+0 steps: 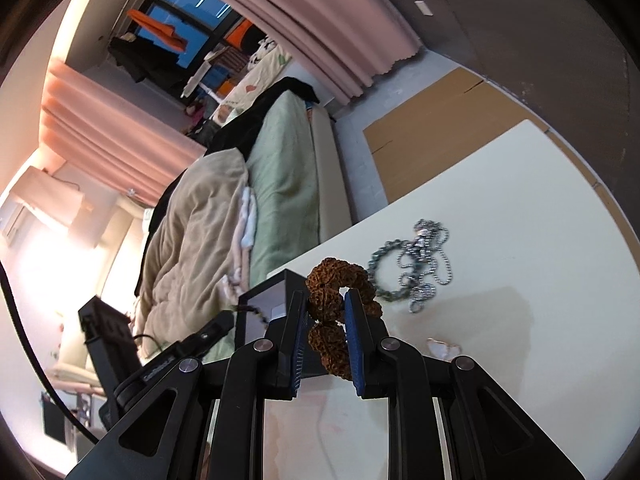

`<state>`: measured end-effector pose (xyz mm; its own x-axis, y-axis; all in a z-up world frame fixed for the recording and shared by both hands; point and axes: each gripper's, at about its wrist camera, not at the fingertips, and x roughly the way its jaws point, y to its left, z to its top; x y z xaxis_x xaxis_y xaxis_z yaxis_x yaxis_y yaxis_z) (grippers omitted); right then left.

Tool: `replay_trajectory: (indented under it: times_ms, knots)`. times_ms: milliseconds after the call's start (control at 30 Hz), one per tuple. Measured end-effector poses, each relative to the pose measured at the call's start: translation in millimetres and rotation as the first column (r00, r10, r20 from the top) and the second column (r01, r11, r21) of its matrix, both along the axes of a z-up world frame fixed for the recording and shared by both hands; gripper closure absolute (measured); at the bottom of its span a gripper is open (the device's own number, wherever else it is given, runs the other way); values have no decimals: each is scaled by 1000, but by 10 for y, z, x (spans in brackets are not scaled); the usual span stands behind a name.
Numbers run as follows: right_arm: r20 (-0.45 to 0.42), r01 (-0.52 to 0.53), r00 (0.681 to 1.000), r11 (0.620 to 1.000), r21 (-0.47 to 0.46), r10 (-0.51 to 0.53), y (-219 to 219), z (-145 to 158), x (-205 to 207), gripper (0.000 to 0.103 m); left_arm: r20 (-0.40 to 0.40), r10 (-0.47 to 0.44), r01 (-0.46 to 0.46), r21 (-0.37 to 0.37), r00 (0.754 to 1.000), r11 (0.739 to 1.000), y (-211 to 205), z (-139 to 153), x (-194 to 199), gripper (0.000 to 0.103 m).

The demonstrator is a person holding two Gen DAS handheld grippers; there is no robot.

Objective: Organize jewelry
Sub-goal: 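Open the left gripper over the box while the right gripper drops the brown bracelet in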

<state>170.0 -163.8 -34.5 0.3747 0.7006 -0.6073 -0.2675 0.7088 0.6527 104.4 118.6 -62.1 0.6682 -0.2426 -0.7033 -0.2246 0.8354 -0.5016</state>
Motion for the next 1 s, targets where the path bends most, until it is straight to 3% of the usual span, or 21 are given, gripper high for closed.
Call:
replay_trajectory:
  times_ms: [33, 133, 167, 267, 567, 800, 933, 1000]
  knots:
    - [5, -10, 1000, 1000, 1, 10, 41, 12, 3, 83, -12, 7, -7, 1, 1000, 1000, 12, -8, 4, 86]
    - [18, -35, 999, 999, 9, 35, 140, 43, -5, 83, 0, 53, -53, 4, 999, 999, 96, 23, -39, 45]
    - [21, -42, 999, 999, 14, 41, 172, 55, -12, 83, 18, 73, -73, 6, 997, 997, 125, 55, -69, 36]
    - [37, -61, 998, 998, 19, 60, 276, 108, -31, 83, 63, 108, -110, 18, 992, 994, 196, 151, -149, 34]
    - [84, -153, 985, 988, 12, 151, 702, 288, -94, 83, 101, 148, -151, 21, 984, 988, 354, 252, -289, 34]
    - [86, -164, 982, 984, -69, 170, 972, 180, -70, 83, 132, 177, -187, 68, 975, 980, 422, 356, -469, 34]
    - [92, -199, 975, 979, -46, 202, 1123, 114, -76, 81, 132, 200, -211, 71, 971, 975, 477, 352, -531, 34]
    - [62, -241, 968, 970, -19, 242, 1187, 73, -80, 75, 126, 205, -214, 63, 971, 975, 514, 331, -538, 34]
